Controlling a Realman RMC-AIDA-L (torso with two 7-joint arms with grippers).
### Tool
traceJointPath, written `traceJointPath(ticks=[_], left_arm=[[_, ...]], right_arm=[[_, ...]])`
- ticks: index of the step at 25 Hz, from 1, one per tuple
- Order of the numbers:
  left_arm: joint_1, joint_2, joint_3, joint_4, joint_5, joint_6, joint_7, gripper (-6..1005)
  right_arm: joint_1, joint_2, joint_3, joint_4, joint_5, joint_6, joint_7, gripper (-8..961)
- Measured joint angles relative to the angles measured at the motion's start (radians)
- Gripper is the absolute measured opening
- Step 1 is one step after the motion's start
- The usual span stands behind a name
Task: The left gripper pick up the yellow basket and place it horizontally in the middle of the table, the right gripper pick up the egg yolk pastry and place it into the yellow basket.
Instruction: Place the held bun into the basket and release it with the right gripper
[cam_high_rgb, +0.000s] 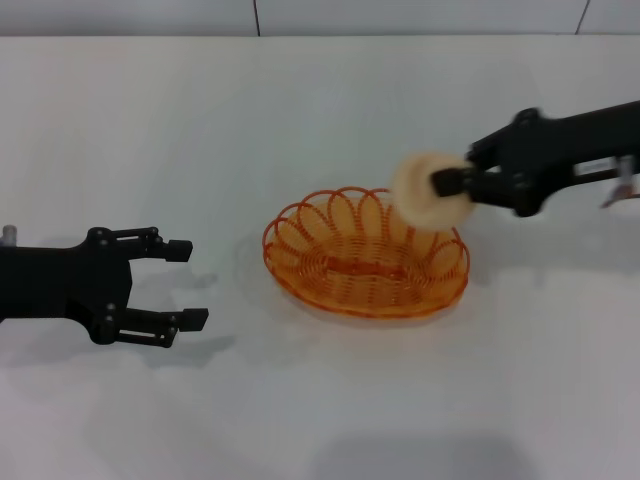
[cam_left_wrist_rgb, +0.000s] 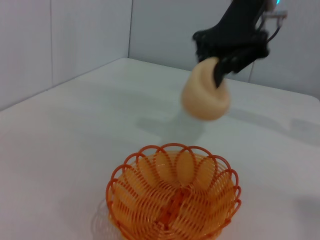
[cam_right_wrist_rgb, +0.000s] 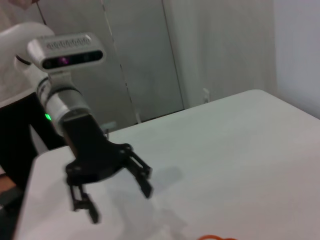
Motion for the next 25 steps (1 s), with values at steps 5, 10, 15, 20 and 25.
traceJointPath(ticks=[5, 10, 15, 20, 25], left_arm=[[-0.001, 0.0, 0.002, 0.0, 0.0, -0.006, 0.0, 862], [-0.002, -0.001, 0.003, -0.001, 0.0, -0.007, 0.0, 862], [-0.002, -0.001, 0.004, 0.0, 0.0, -0.008, 0.0, 862], [0.002, -0.001, 0.004, 0.0, 0.001, -0.008, -0.003, 862], [0.003, -0.001, 0.004, 0.0, 0.002, -0.008, -0.008, 861]], right_arm=[[0.002, 0.002, -0.184, 0.043, 0.021, 0.196, -0.018, 51], [0.006, 0.004, -0.342, 0.056, 0.046, 0.327, -0.015, 47], [0.004, 0.005, -0.382, 0.059, 0.05, 0.361, -0.018, 44], [-0.009, 0.005, -0.423, 0.059, 0.077, 0.383, -0.044, 61], [-0.012, 0.005, -0.435, 0.058, 0.087, 0.385, -0.053, 183]])
